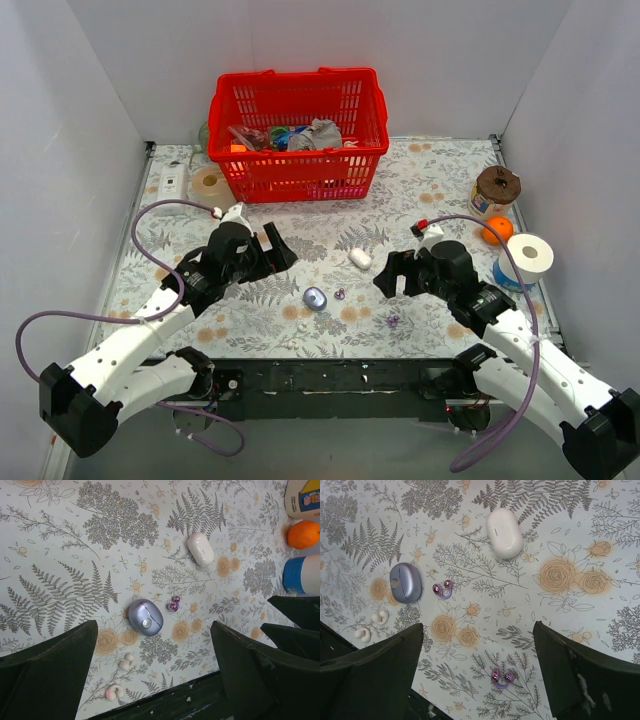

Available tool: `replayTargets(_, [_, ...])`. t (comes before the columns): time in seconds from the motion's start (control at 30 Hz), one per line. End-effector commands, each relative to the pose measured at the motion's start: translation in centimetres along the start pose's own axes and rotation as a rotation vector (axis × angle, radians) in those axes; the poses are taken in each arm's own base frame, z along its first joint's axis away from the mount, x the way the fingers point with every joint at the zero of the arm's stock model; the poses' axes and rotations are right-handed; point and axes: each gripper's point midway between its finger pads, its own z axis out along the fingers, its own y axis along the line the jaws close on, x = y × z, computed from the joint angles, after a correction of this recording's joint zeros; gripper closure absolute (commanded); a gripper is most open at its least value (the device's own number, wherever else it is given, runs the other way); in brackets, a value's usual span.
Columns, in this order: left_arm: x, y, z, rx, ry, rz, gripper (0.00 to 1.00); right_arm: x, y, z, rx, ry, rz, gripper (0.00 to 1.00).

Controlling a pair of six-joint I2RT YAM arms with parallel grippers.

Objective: Insert the wireless bluetooth earbuds into the charging case
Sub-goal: Pick up the charging case at the center of the board.

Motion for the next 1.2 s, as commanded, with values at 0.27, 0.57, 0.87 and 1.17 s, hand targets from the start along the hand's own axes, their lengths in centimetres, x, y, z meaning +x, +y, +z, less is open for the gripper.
replayTargets(0.27, [3.7,-3.2,-0.1,0.208,0.214,0.302,0.02,-1.3,-0.2,-2.2,0.019,-0.041,-0.09,0.03])
replayTargets(0.57, [8.0,-3.1,0.9,0.139,0.396,0.597,0.02,-1.6,0.5,-2.5,-0.01,-0.034,-0.108,0.04])
replayTargets(0.87, [9.8,0.6,4.6,-0.097,0.458,0.758,0.02,-2.0,1.3,-2.9,-0.042,-0.032,-0.102,0.05])
replayTargets(1.17, [10.8,0.4,6.7,-0.065,0.482,0.805,0.02,-2.1,1.8,-3.1,-0.064,-0.034,-0.102,0.06])
